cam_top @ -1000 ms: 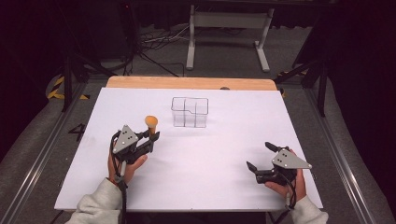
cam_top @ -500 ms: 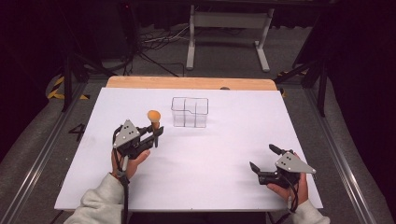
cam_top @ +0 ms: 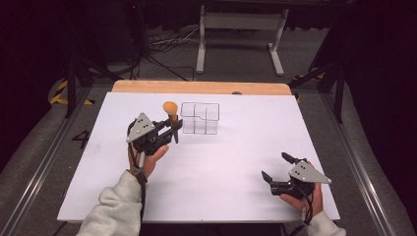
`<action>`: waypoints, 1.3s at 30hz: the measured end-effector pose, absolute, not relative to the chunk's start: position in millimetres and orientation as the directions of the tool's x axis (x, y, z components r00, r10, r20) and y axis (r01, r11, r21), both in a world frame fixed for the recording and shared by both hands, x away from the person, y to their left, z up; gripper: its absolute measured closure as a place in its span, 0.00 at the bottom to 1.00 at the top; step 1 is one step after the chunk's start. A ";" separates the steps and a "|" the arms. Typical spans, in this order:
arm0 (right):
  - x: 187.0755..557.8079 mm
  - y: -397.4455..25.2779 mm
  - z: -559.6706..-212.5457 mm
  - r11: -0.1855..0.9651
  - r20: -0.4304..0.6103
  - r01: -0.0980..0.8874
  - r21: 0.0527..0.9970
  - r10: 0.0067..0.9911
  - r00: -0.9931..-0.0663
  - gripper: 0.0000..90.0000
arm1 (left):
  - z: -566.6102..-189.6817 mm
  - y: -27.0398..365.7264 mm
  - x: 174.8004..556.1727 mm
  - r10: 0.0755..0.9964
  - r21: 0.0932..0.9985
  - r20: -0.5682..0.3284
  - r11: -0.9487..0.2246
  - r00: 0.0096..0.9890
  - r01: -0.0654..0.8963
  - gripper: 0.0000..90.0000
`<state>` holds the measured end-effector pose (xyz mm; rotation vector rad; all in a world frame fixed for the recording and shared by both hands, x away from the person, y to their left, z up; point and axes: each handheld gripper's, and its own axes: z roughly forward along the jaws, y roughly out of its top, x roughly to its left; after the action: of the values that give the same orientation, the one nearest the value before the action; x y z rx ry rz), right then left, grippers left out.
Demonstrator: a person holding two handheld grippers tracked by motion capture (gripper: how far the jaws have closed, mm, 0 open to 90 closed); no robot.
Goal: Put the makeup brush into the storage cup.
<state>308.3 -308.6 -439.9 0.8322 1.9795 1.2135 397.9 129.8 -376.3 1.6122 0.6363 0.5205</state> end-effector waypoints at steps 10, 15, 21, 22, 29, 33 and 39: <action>309.0 -309.8 -438.9 0.343 -0.186 0.173 0.923 0.793 -0.580 0.10 | -363.5 100.1 412.7 0.648 0.992 -0.005 -0.096 0.761 0.087 0.82; 310.2 -307.9 -438.8 0.341 -0.183 0.170 0.924 0.789 -0.587 0.10 | -356.8 88.0 420.0 0.641 0.993 -0.003 -0.088 0.768 0.078 0.82; 310.5 -307.6 -438.1 0.336 -0.179 0.167 0.927 0.788 -0.589 0.10 | -352.9 77.7 427.7 0.644 0.992 -0.011 -0.087 0.765 0.088 0.82; 310.3 -307.1 -437.8 0.337 -0.180 0.166 0.927 0.787 -0.590 0.10 | -351.8 75.6 429.1 0.646 0.992 -0.007 -0.091 0.763 0.085 0.82; 310.4 -306.8 -437.4 0.328 -0.173 0.162 0.931 0.784 -0.596 0.10 | -345.2 62.6 442.4 0.653 0.993 -0.002 -0.088 0.758 0.078 0.82; 310.8 -305.4 -437.0 0.328 -0.175 0.157 0.932 0.783 -0.597 0.10 | -343.9 51.9 452.6 0.654 0.993 -0.012 -0.078 0.756 0.083 0.82; 310.7 -305.0 -436.8 0.316 -0.164 0.153 0.936 0.779 -0.605 0.10 | -343.6 39.1 461.2 0.659 0.993 -0.011 -0.083 0.752 0.087 0.82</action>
<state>310.7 -305.0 -436.8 0.8210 1.9670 1.3020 461.2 39.1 -343.6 1.6063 0.6128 0.5278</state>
